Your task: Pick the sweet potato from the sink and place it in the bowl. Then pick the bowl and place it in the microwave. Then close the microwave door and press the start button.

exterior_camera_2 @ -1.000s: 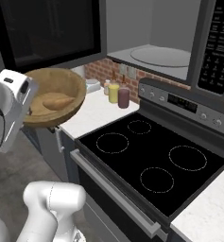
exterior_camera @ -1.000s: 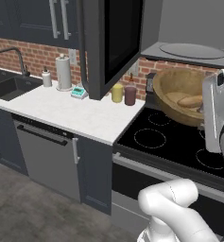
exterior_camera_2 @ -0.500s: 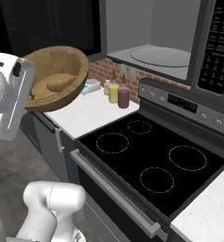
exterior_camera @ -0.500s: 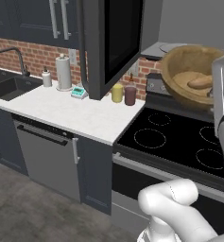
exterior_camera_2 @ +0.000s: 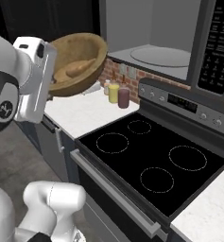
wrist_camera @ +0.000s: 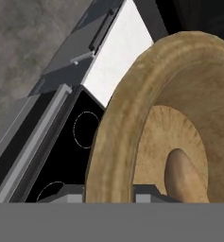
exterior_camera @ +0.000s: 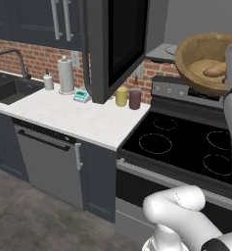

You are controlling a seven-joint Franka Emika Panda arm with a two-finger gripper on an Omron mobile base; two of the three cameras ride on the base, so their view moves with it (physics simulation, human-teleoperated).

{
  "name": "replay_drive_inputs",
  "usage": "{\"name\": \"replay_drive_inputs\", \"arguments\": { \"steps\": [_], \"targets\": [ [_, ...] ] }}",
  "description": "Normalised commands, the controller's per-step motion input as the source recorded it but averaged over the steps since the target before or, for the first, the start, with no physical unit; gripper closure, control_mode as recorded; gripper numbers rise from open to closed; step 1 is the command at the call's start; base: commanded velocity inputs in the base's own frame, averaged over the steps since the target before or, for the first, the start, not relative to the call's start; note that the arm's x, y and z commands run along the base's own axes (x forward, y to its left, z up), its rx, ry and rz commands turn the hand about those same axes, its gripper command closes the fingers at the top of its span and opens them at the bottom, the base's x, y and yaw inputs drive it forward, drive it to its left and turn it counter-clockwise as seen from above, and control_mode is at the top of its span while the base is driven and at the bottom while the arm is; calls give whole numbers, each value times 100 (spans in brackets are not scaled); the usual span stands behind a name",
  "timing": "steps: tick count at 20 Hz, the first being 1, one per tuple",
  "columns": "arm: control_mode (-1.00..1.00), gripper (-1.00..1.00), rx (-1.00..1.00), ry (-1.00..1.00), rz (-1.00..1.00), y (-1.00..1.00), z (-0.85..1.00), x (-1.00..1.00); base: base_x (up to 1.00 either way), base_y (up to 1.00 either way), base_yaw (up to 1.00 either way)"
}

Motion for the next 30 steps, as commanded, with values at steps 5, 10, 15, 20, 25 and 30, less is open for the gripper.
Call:
{"name": "replay_drive_inputs", "arguments": {
  "steps": [5, 10, 15, 20, 25, 30],
  "targets": [
    [-100, 100, 0, 0, 2, -46, 0, 63, 0, 0, 0],
    [-100, 100, 0, 0, 1, -43, 0, 80, 0, 0, 0],
    [-100, 100, 0, -1, 0, -26, 0, 79, 0, 0, 0],
    [-100, 100, 0, -12, 0, -18, 1, 58, 0, 0, 0],
    [-100, 100, 0, -6, 0, -28, 3, 56, 0, 0, 0],
    [-100, 100, 0, 2, 0, -44, 4, 66, 0, 0, 0]
  ]
}}
